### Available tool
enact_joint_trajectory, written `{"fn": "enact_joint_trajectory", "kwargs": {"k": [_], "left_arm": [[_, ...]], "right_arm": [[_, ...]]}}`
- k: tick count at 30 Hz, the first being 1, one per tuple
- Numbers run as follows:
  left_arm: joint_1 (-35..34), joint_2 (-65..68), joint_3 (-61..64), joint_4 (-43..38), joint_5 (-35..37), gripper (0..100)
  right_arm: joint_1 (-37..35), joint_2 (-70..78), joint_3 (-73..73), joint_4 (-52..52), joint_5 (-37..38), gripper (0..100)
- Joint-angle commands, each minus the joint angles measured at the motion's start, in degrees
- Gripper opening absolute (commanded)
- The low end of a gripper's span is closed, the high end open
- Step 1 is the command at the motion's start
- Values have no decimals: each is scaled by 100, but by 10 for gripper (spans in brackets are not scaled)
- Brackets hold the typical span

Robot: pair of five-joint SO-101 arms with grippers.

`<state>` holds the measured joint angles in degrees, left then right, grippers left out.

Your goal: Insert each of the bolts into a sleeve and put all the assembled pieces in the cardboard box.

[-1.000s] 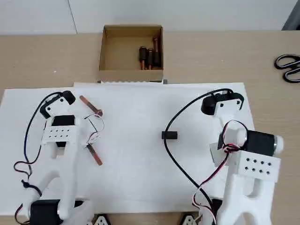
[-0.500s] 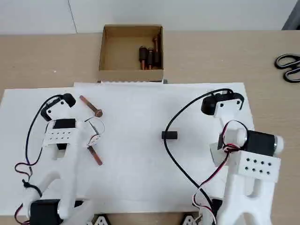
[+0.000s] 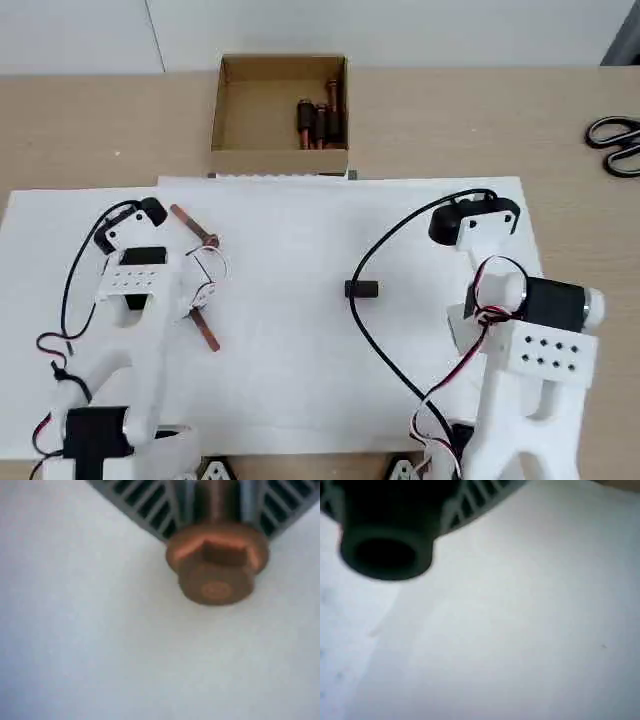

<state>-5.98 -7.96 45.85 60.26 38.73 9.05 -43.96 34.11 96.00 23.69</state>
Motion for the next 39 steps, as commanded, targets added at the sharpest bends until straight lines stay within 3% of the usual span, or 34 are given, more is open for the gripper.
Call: {"fn": "enact_joint_trajectory", "kwargs": {"k": [1,14,20,25,31,39], "left_arm": [[-70,316,-171,-88,18,6],[290,-1407,-2044,1327,-255,6],[580,-2207,-2369,1424,-1046,6],[651,-2840,-2352,1380,-1943,6],[642,-3481,-1596,387,-2470,6],[958,-5020,655,-2040,-2400,6]], "right_arm": [[75,-127,-18,-66,-70,3],[31,-127,-26,-40,-62,3],[-48,-136,-35,-48,-79,3],[-488,-259,-132,-31,-571,3],[-1235,-1499,-202,-558,-1310,3],[-1895,-2862,1257,-2510,-2180,3]]}}
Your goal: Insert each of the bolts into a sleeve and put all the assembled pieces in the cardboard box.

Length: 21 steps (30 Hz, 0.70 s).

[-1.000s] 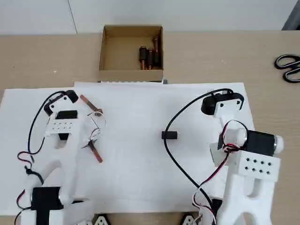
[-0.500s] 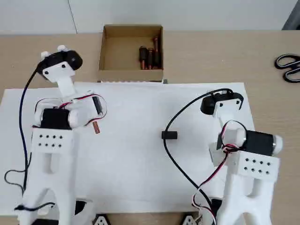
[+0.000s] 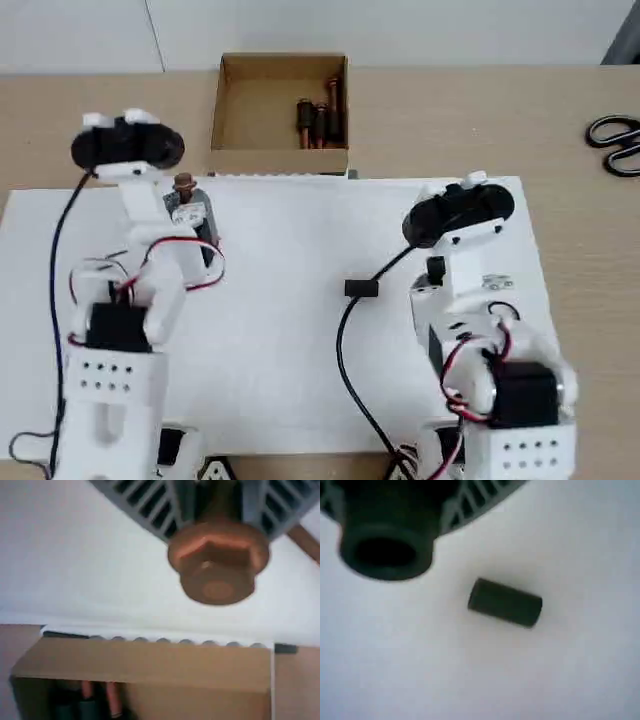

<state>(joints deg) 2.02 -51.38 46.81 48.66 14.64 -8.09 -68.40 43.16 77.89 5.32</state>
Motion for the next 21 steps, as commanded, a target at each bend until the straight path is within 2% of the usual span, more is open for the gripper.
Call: {"fn": "enact_joint_trajectory", "kwargs": {"k": [1,5,12,15,21], "left_arm": [[220,-914,831,-1134,114,6],[466,-1820,1754,-1855,545,6],[721,-3112,2651,-1881,1345,7],[853,-3516,2941,-1890,1600,7],[1231,-4105,3345,-1881,2136,7]], "right_arm": [[-224,-567,563,-901,-466,2],[-620,-1138,1363,-1508,-730,2],[-1727,-2114,3015,-2343,-686,2],[-2185,-2527,3613,-2466,-404,2],[-2571,-3442,4290,-2422,88,2]]}}
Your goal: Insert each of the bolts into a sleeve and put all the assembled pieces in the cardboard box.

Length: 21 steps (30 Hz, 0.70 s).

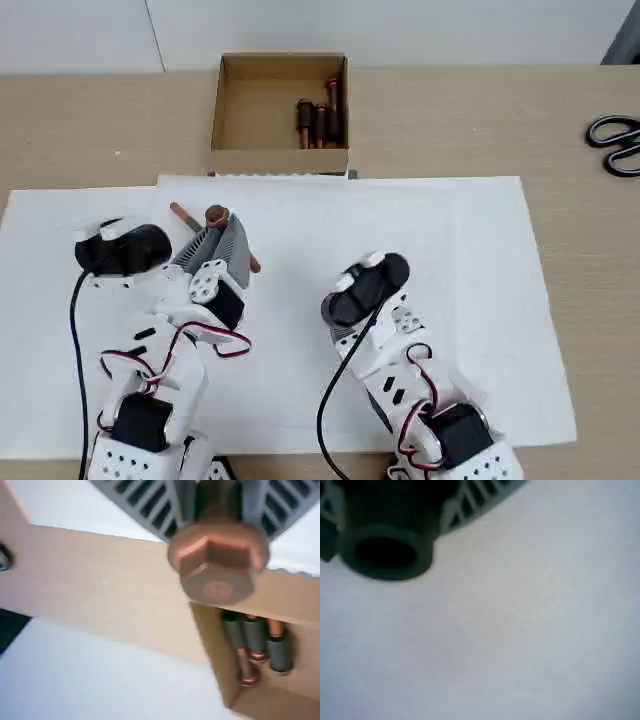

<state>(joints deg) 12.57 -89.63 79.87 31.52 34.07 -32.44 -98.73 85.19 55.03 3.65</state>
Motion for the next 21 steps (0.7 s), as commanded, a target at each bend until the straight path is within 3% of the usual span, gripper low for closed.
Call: {"fn": "enact_joint_trajectory", "kwargs": {"k": [1,10,21], "left_arm": [[237,-343,110,-167,273,7],[615,-738,602,-167,914,7],[1011,-888,708,-158,949,7]], "right_arm": [[-171,-514,193,-127,387,2],[-629,-505,422,-180,571,2],[-752,-505,387,-699,624,2]]}}
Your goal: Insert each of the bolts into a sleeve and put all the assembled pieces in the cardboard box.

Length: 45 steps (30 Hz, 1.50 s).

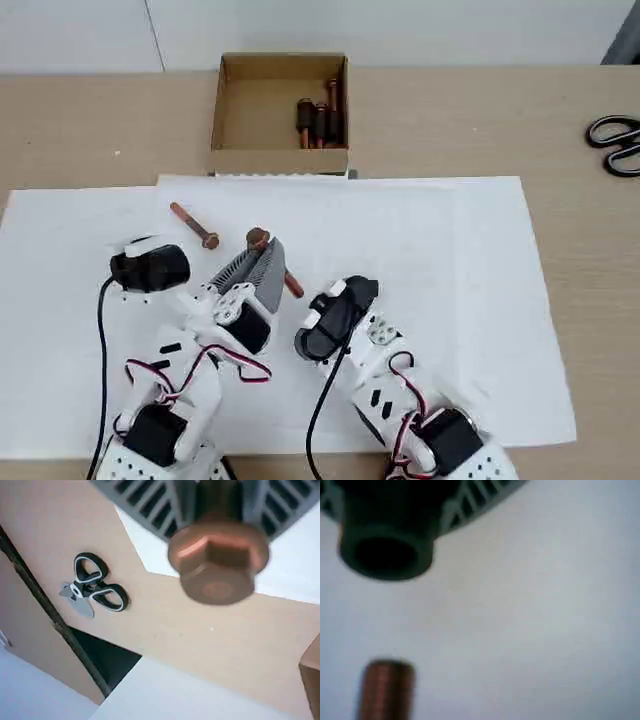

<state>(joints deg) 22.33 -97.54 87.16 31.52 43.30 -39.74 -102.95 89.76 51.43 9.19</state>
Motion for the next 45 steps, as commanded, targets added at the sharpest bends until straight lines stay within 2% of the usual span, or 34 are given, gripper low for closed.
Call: {"fn": "enact_joint_trajectory", "kwargs": {"k": [1,14,21,45], "left_arm": [[26,-97,4,-158,26,7],[123,-97,75,-167,141,7],[325,-97,75,-158,141,7],[290,-70,75,-158,35,7]], "right_arm": [[-22,-84,-62,-391,70,2],[-312,-75,0,-426,70,2],[-277,-75,53,-523,70,2],[-75,-75,70,-541,70,2]]}}
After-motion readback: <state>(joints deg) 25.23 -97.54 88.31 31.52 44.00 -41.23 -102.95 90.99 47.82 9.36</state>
